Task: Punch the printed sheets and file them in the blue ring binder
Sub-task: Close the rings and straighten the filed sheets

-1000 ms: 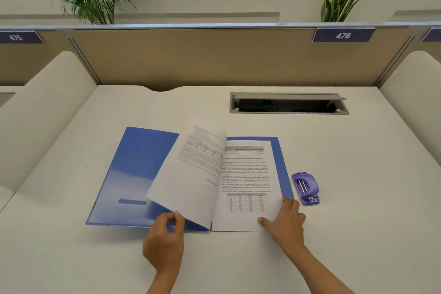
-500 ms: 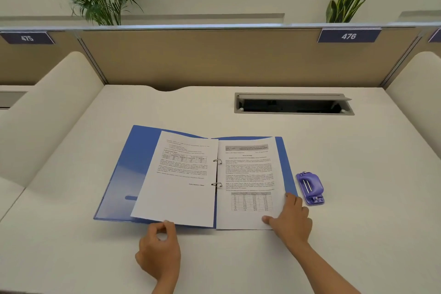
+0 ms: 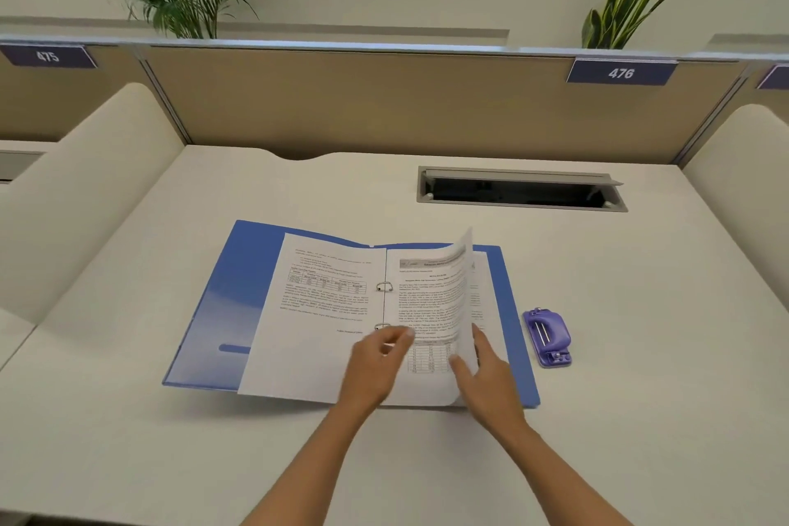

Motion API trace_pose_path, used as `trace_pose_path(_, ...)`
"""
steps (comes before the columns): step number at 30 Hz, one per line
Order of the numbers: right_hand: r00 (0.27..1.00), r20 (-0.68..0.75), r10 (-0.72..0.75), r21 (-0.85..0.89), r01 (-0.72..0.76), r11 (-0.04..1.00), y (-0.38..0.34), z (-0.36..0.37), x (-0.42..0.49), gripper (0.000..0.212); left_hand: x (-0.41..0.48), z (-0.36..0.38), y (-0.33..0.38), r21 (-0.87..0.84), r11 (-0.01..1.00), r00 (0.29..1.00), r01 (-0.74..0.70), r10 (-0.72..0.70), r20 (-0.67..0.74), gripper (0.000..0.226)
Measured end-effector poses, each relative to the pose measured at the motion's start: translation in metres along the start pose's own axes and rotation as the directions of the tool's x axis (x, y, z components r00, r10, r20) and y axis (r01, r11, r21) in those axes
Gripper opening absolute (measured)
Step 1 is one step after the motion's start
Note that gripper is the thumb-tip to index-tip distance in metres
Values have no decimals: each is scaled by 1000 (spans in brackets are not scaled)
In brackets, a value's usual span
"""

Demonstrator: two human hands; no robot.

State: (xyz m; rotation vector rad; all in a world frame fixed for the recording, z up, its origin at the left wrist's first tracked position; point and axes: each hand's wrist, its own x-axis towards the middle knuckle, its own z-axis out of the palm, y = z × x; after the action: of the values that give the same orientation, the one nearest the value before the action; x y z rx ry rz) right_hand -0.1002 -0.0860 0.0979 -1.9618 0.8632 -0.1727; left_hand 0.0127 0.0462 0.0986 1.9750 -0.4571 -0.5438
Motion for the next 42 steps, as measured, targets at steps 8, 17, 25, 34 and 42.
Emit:
trace_pose_path(8, 925, 274, -265, 27, 268, 963, -16, 15, -18, 67, 9, 15, 33, -19, 989, 989, 147, -147, -17, 35)
trace_pose_path(17, 999, -46, -22, -401, 2, 916, 38, 6, -2, 69, 14, -49, -3, 345, 894, 946, 287, -207, -251, 38)
trace_pose_path(25, 946, -179, 270, -510, -323, 797, 57, 2, 3, 90, 5, -101, -45, 485, 771, 864, 413, -164, -476, 31)
trace_pose_path(34, 939, -193, 285, -444, -342, 828, 50, 8, 7, 91, -5, -109, -61, 558, 703, 821, 440, -63, -568, 31)
trace_pose_path(42, 944, -153, 294, -310, -328, 892, 49, 3, 8, 92, 0, -118, -73, 620, 645, 819, 447, -16, -574, 23)
